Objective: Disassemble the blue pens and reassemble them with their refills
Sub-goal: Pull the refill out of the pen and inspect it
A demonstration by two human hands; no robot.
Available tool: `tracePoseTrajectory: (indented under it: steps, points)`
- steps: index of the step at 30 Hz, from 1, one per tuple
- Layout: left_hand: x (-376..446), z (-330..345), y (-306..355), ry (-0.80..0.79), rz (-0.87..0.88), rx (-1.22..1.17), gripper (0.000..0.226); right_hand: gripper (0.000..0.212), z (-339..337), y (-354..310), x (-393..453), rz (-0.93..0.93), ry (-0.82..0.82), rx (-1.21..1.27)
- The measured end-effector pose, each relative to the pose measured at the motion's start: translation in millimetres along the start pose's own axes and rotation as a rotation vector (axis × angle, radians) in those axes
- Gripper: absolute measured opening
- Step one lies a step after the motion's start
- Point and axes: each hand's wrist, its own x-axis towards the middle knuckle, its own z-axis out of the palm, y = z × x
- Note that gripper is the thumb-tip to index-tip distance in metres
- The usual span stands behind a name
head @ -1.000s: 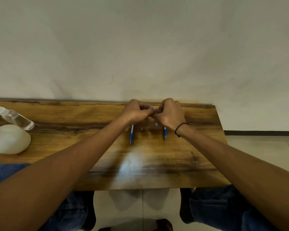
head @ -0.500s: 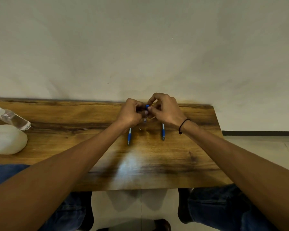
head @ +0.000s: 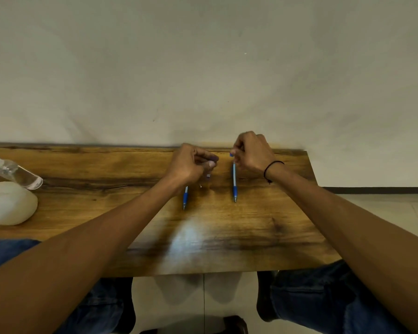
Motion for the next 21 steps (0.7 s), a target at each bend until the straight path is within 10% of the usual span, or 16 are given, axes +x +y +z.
tracePoseTrajectory:
  steps: [11,21]
  points:
    - [2,0,6,0.009,-0.013,-0.056,0.019,0.019,28,49,-2,0.264,-0.165,-0.29]
    - [8,-6,24,0.1,0.033,-0.126,0.017,0.009,-15,-3,-8,0.039,0.001,0.292]
